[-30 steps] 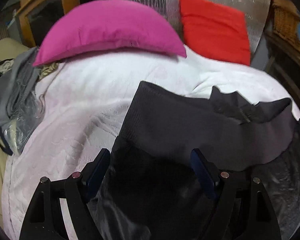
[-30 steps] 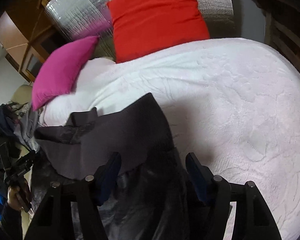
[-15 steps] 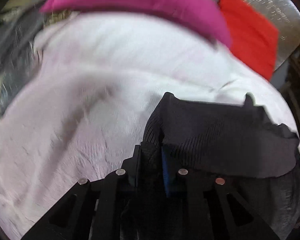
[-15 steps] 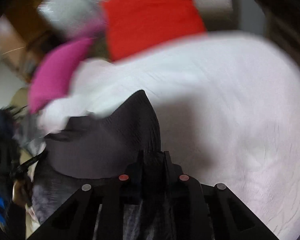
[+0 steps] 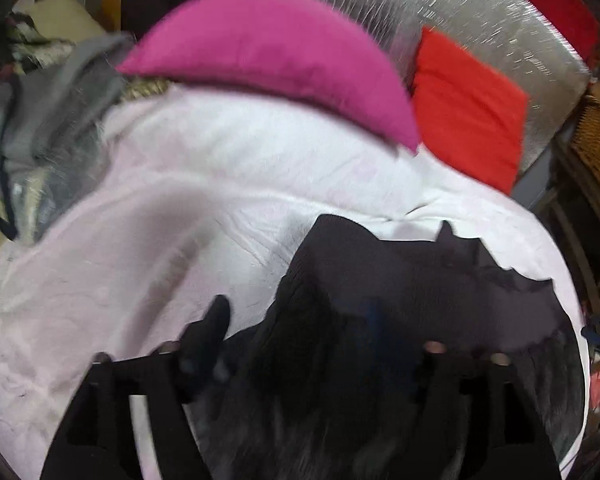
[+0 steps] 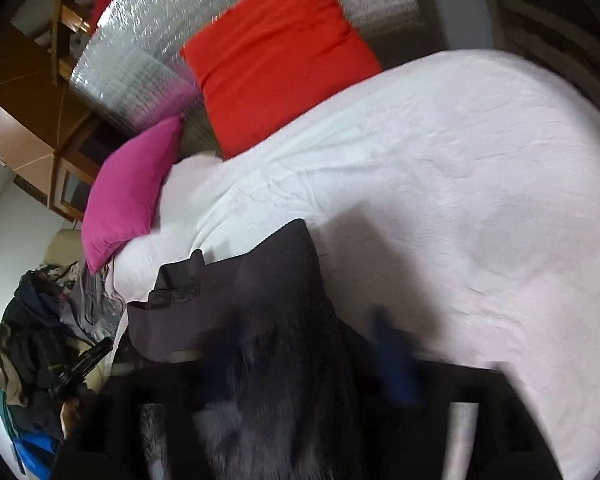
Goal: Fold large clothes
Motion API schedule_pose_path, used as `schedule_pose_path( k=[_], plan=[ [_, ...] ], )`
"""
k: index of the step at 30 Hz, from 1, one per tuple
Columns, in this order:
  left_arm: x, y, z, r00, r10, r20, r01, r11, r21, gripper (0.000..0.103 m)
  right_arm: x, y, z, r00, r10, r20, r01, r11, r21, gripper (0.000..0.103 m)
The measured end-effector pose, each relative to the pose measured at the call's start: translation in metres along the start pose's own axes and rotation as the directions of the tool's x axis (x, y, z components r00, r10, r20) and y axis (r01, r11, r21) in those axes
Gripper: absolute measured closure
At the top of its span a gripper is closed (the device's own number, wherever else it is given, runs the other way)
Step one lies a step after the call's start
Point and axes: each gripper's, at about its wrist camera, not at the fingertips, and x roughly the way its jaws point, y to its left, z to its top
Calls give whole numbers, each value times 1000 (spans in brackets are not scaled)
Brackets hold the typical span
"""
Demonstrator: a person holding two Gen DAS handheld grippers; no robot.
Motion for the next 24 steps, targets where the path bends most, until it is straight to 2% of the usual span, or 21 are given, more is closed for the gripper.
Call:
schedule_pose_path(
  k=[2,6,9,10,12,13,14,15,16,17,19,21,22,24],
  plan=[
    [-24,8,-15,1000,-4,25,4,1000,21,25,-15,2,-16,999,19,-37,-21,999,-48,25],
    [-43,20,-46,999,-38,-9,38,999,17,25,-24,11,-47,996,-22,-81,10,990,-137,27],
    [-42,13,-65,998,-34,-46,36,998,52,25,-14,6,-60,992,-44,-118,29,992,-121,29],
    [-40,11,-69,998,-37,-53,40,997,58,25,-10,6,-63,990,-62,-127,46,991,-124,34],
    [-37,4,-75,997,-23,-71,29,995,90,25,-6,7,-68,988,-66,-138,49,991,-124,55],
    [-37,3,-79,997,-9,-74,17,995,102,25,-7,8,-71,987,-66,-145,48,991,-127,75],
    [-34,-1,-83,997,0,-82,10,993,121,26,-9,13,-73,986,-95,-141,73,985,-154,83],
    [-36,-4,-87,996,6,-85,5,991,131,48,-10,17,-74,983,-123,-137,97,978,-183,88],
    [-33,-7,-88,994,44,-97,-29,988,148,89,-10,19,-74,982,-136,-134,109,975,-194,93],
    [-31,-5,-88,991,86,-105,-69,986,151,101,-16,24,-75,980,-167,-106,142,967,-213,95],
    [-33,6,-85,993,50,-104,-40,994,101,100,-24,30,-77,979,-193,-66,173,956,-236,96],
    [-24,18,-88,991,53,-121,-46,997,65,99,-13,24,-80,969,-232,-81,207,947,-246,96],
    [-13,22,-92,986,53,-161,-46,998,51,99,2,12,-81,968,-224,-115,197,957,-212,96],
    [-8,19,-96,986,73,-151,-63,996,69,99,13,3,-86,975,-177,-138,154,975,-162,95]
  ],
)
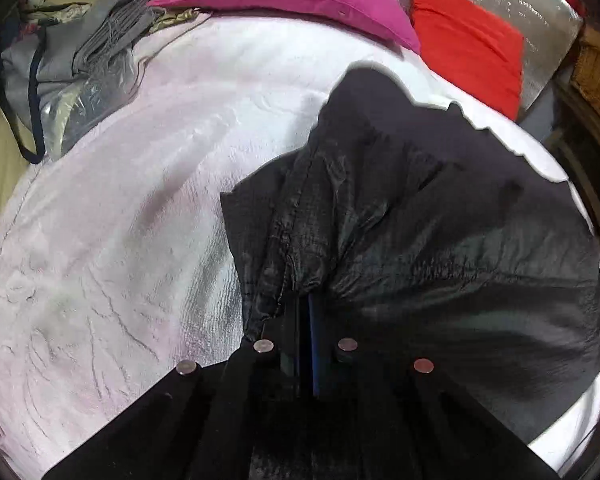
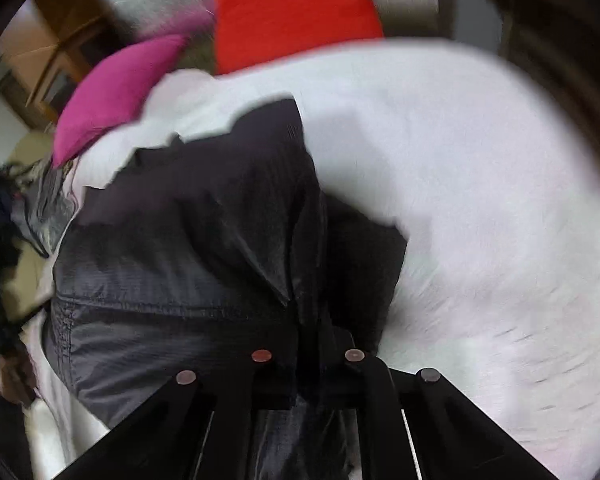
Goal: Fold large clothes
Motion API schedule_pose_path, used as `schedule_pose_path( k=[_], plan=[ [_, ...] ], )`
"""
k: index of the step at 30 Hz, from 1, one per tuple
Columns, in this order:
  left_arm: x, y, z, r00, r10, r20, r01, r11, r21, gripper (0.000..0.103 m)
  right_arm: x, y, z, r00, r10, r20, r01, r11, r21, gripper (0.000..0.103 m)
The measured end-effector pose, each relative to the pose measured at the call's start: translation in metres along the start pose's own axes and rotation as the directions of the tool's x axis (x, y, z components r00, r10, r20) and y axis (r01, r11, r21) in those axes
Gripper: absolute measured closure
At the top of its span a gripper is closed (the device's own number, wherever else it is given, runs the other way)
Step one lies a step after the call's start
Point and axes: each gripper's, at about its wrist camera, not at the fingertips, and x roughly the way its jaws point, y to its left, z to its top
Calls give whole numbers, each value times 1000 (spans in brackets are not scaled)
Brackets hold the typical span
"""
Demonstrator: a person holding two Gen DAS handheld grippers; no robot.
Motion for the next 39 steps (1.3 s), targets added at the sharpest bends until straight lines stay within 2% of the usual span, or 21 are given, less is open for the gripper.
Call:
schedule_pose_path(
  k=[3,5,6,7,8,10,14,15,16,17,19,21,24,26,27,28,29,32,35,37,39],
  plan=[
    [-17,1,3,999,-4,43,5,1000,-17,95,-13,-7,-1,996,70,48,-73,995,61,85],
    [-31,6,10,994,-82,65,85,996,-38,78,-28,-13,3,991,105,81,-111,991,75,60],
    [-37,7,12,991,-103,84,107,993,-41,61,-33,-15,5,989,115,97,-123,989,84,48],
    [-44,9,17,987,-115,115,120,992,-45,40,-37,-17,7,986,115,118,-126,988,92,27],
    [-48,8,25,983,-110,145,118,992,-43,32,-42,-17,9,984,111,143,-125,987,97,24],
    [-46,-1,37,983,-92,158,95,995,-13,29,-41,-13,19,980,135,146,-149,985,87,24],
    [-6,-18,59,994,-94,57,93,995,23,29,-15,-6,35,989,118,88,-125,989,75,26],
    [3,-21,59,997,-66,38,65,998,25,41,-8,-4,37,990,115,76,-120,990,73,33],
    [16,-22,57,1000,-19,-8,19,1000,22,87,-3,-1,37,993,98,63,-102,993,57,86],
    [28,-19,52,998,3,-62,-3,1000,10,91,2,3,37,998,48,40,-49,998,39,94],
    [38,-16,50,998,5,-66,-5,1000,0,91,7,1,33,1000,4,26,-5,1000,29,95],
    [40,-20,48,998,31,-53,-30,999,17,91,12,-8,31,999,25,35,-28,997,78,94],
    [22,-20,48,999,40,-37,-39,999,8,86,-2,-8,25,998,23,66,-29,995,95,83],
    [-3,-20,42,999,30,18,-30,1000,7,71,-25,-4,18,994,1,111,-11,996,84,69],
    [-18,-20,37,998,24,50,-24,1000,1,52,-35,-2,13,991,-14,133,3,997,77,63],
    [-32,-19,31,996,20,83,-20,1000,-7,37,-49,1,7,987,-6,160,-7,997,77,43],
    [-54,-21,22,991,7,137,-6,1000,-11,33,-62,5,0,982,28,187,-44,996,80,31],
    [-90,-38,-1,977,-37,208,37,999,5,29,-85,23,-22,955,205,217,-226,971,76,29],
    [-102,-57,-18,972,-117,203,117,993,13,28,-81,38,-42,905,381,190,-405,908,109,29],
    [-97,-72,-26,972,-138,190,134,990,32,28,-65,44,-52,880,450,153,-471,870,148,29],
    [-84,-80,-32,978,-141,151,137,990,33,28,-48,40,-60,899,419,127,-437,881,180,29]
  ],
)
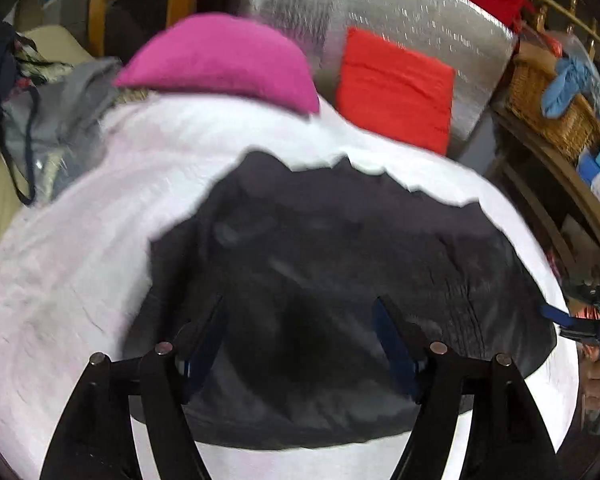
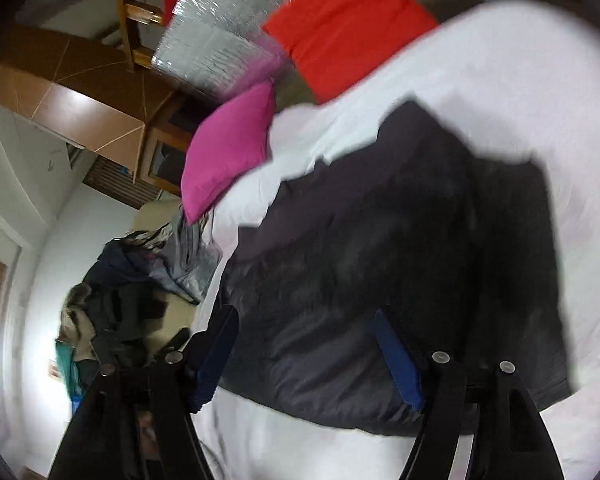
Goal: Fold large clothes
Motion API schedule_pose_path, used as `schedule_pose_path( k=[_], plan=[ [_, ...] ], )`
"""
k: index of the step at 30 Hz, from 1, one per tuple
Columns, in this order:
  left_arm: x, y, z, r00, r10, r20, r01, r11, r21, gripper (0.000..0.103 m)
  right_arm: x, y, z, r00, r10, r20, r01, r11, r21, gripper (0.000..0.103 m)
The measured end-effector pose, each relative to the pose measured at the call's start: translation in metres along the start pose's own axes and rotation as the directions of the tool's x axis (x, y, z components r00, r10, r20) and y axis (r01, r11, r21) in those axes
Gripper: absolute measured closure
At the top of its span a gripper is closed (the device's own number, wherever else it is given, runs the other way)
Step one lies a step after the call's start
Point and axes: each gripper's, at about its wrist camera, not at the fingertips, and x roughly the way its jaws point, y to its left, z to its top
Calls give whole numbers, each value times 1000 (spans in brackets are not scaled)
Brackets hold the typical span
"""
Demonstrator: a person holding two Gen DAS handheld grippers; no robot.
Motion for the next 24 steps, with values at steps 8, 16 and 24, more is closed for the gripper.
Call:
schedule_pose_path(
  k=[8,16,24],
  plan=[
    [49,-8,-32,965,232,-125,-216,968,130,26,7,-22,-9,988,-153,-16,153,988,-2,33],
    [13,-23,-16,993,99,-62,-96,994,53,25,27,34,-14,998,-51,-24,48,992,-115,24],
    [11,-31,-23,995,83,-60,-78,994,72,23,40,23,-14,995,-94,-26,91,993,-80,24]
  ],
)
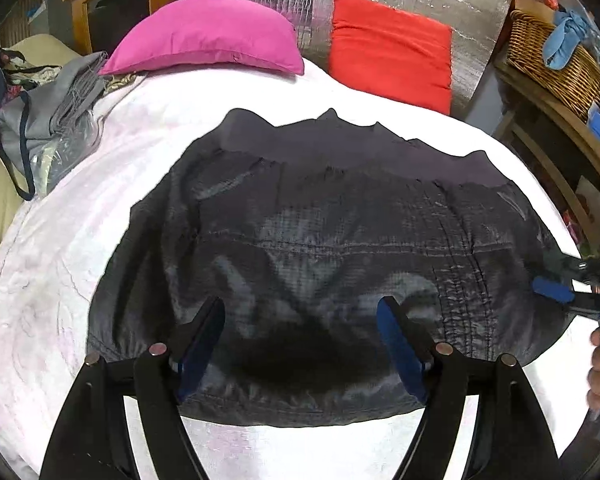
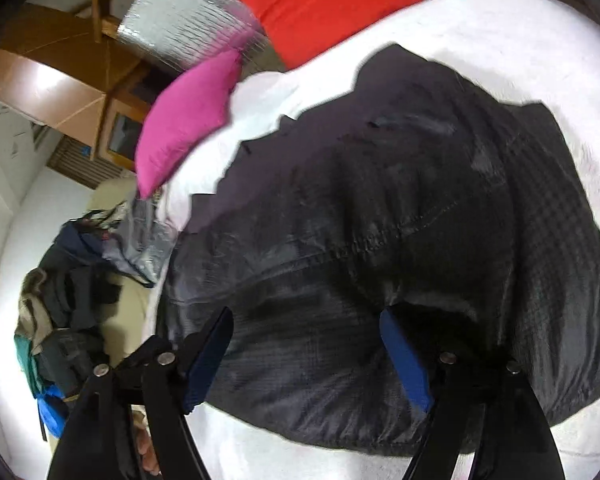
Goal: Fold large clothes
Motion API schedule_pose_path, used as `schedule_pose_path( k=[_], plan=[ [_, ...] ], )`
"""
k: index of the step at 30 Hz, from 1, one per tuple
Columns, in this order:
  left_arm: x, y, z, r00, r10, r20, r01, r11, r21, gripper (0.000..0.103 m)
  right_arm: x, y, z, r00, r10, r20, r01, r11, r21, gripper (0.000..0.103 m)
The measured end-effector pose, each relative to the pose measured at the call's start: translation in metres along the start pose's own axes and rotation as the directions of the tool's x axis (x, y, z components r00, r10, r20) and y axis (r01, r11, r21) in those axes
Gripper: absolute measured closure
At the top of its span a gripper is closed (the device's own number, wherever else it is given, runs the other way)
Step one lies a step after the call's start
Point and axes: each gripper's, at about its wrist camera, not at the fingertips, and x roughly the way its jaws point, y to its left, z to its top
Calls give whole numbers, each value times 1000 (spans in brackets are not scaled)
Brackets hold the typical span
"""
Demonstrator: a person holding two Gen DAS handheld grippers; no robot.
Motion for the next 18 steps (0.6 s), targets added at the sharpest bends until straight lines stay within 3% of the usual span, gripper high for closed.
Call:
schedule_pose_path(
  k=[3,6,13,18],
  plan=[
    [-3,10,2,1000,16,9,-16,1000,-9,22,-22,-2,3,999,-35,28,36,998,-50,21],
    [-4,25,5,1000,24,17,-24,999,-26,19,-45,-25,10,996,-65,58,67,998,-17,3],
    [-3,55,8,998,53,17,-52,997,-60,18,-79,-77,22,986,-134,99,126,989,81,2],
    [-5,87,8,999,-49,18,51,991,-120,17,-88,-104,25,988,-129,80,118,985,122,2]
  ],
)
